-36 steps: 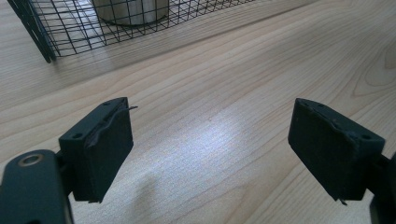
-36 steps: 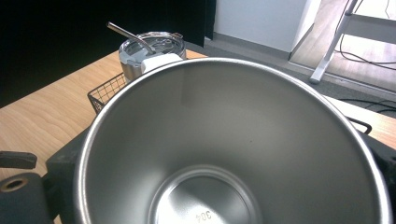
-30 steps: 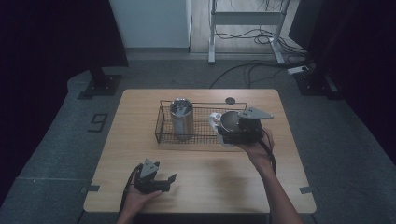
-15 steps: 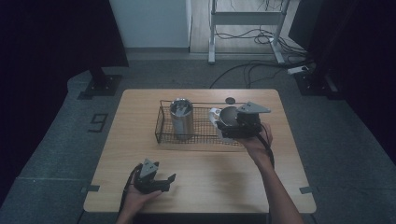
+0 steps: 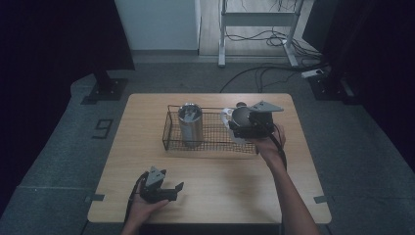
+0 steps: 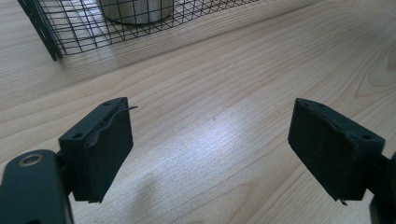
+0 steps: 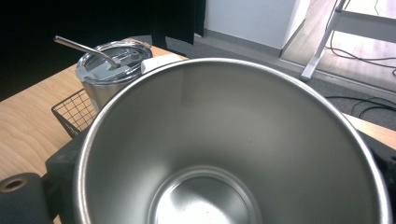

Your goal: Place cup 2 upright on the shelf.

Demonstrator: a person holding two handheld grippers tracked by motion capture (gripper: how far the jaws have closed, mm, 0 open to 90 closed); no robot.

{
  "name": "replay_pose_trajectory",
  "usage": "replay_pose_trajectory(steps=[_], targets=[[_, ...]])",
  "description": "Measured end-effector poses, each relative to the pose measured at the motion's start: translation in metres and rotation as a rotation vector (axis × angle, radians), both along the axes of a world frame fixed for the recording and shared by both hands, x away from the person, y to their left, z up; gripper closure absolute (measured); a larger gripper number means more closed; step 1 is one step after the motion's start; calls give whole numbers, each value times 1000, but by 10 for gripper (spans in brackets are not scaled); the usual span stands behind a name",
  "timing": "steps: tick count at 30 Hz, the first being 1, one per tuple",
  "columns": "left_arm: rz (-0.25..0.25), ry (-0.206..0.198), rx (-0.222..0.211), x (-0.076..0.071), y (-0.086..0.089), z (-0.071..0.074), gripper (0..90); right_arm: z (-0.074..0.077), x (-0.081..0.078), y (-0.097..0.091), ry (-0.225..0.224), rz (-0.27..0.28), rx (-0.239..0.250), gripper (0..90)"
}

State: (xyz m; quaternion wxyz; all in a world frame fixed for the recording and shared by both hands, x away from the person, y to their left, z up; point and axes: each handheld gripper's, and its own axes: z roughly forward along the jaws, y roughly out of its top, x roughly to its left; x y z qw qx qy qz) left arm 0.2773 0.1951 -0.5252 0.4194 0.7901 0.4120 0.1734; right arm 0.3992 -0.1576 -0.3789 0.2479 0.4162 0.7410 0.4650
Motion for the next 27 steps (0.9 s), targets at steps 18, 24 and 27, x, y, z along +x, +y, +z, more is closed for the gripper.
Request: replay_pose_trajectory(steps=[18,24,27], targets=[[-1,-3,1,0,1,0,140,0,22,-7,15,-3,7,58],[-1,-2,2,0,2,-1,140,-3,28,-6,24,-4,2,58],[1,-1,2,0,2,-1,140,-5,31,-6,27,-10,2,58]])
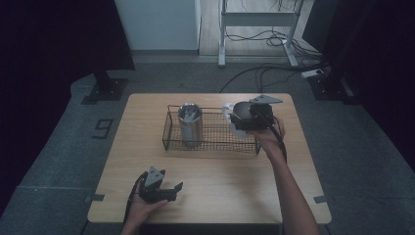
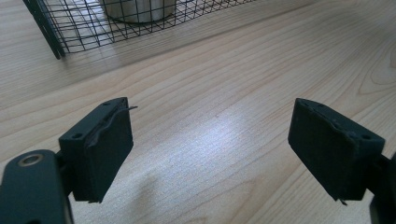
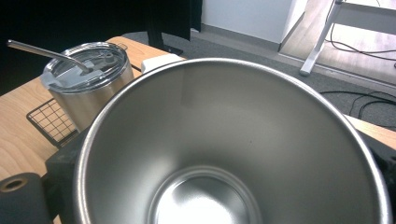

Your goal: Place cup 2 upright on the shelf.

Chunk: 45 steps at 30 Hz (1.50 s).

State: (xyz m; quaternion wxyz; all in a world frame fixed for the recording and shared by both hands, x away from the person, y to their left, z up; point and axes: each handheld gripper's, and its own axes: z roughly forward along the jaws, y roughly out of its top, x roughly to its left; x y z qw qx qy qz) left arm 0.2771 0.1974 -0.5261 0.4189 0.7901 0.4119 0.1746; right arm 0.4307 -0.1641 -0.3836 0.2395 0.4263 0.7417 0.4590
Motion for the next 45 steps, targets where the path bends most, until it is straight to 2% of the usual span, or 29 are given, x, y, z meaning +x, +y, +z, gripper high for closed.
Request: replay_pose_trajectory(steps=[21,32,45], targets=[[2,0,3,0,1,0,140,-9,24,-1,23,-19,-18,58],[7,1,3,1,3,0,141,-24,39,1,50,-35,-32,58],[7,1,5,1,4,-1,141,-44,49,-1,85,-52,-36,58]])
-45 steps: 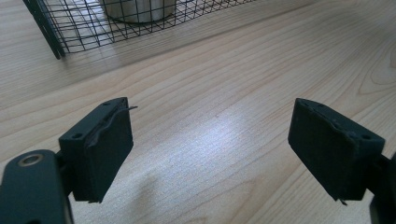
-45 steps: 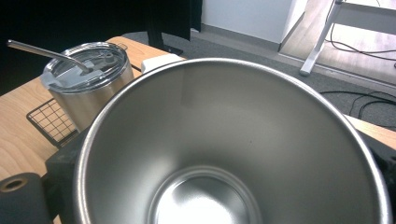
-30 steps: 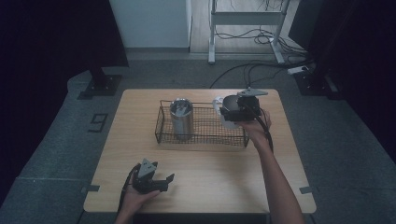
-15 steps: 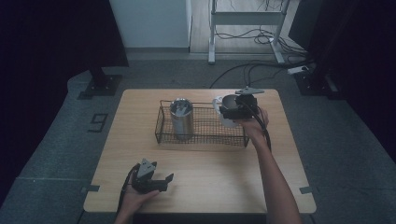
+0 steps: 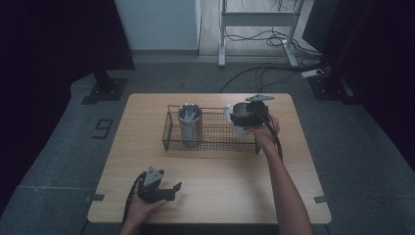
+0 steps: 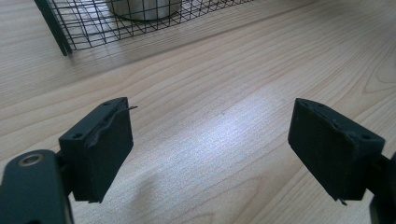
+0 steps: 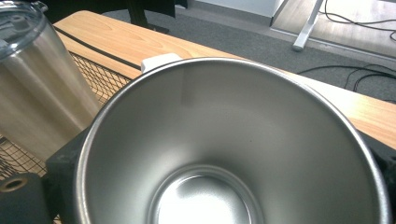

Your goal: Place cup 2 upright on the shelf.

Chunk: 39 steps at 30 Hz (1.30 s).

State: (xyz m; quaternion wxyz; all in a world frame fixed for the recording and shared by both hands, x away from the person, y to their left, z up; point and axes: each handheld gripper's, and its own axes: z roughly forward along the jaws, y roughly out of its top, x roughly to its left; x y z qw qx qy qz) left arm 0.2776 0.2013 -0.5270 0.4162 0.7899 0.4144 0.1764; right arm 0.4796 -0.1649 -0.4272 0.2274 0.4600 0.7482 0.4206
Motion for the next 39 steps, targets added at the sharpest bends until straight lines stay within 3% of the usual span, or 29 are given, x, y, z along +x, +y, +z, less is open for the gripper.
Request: replay_pose_trajectory(steps=[39], targets=[[-12,13,12,0,-1,-2,141,-33,8,7,59,-5,-40,58]])
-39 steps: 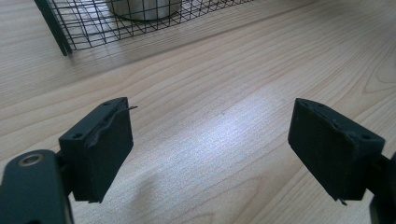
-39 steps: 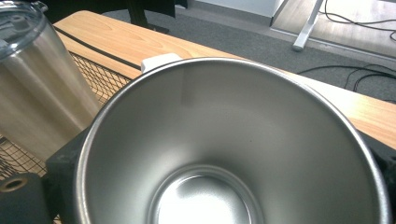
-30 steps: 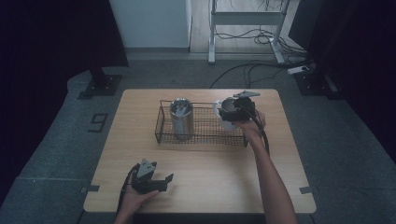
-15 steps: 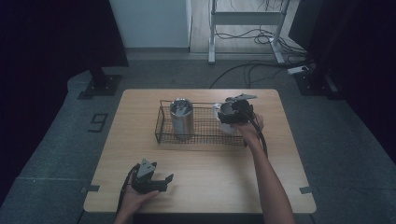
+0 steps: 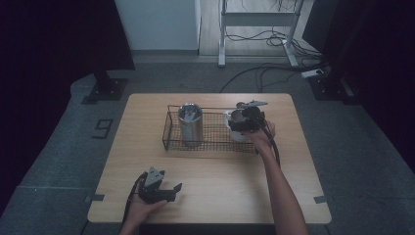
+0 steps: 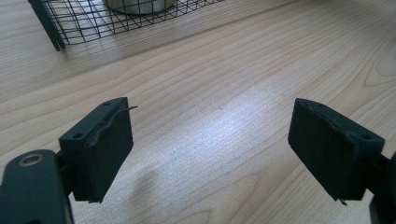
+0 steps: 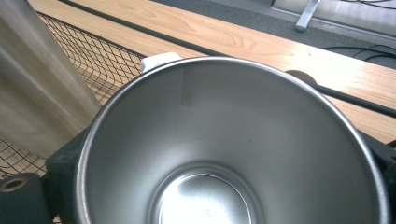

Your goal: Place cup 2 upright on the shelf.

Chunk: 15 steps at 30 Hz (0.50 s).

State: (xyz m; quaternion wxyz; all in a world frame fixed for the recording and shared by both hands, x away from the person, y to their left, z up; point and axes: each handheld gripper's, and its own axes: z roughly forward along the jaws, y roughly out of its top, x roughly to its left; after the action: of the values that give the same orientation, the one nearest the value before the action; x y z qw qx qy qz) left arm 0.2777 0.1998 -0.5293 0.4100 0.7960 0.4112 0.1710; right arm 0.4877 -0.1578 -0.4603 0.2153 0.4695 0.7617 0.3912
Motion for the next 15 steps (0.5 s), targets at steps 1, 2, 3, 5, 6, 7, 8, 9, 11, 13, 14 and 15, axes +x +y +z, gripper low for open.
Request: replay_pose_trajectory(steps=[1,2,3,5,6,7,8,9,11,13,14,15], targets=[[0,0,1,0,0,0,141,-1,0,0,1,1,-4,57],[-1,0,1,0,0,0,141,-2,1,0,5,1,-6,58],[-1,0,1,0,-1,0,141,-3,1,1,5,0,-8,58],[-1,0,1,0,0,0,141,-4,1,1,13,1,-12,58],[0,0,1,0,0,0,141,-5,2,2,14,1,-14,57],[-1,1,2,0,0,0,141,-5,2,2,15,1,-14,58],[-1,1,2,0,0,0,141,-6,2,2,19,1,-15,58],[0,0,2,0,0,0,141,-7,2,3,19,1,-16,58],[0,0,1,0,0,0,141,-8,2,3,22,1,-15,57],[-1,2,-3,0,0,0,141,-9,3,4,25,1,-18,58],[-2,4,-8,0,0,0,141,-10,3,5,26,1,-18,57],[-6,9,-15,0,0,1,141,-10,3,5,29,4,-19,58]])
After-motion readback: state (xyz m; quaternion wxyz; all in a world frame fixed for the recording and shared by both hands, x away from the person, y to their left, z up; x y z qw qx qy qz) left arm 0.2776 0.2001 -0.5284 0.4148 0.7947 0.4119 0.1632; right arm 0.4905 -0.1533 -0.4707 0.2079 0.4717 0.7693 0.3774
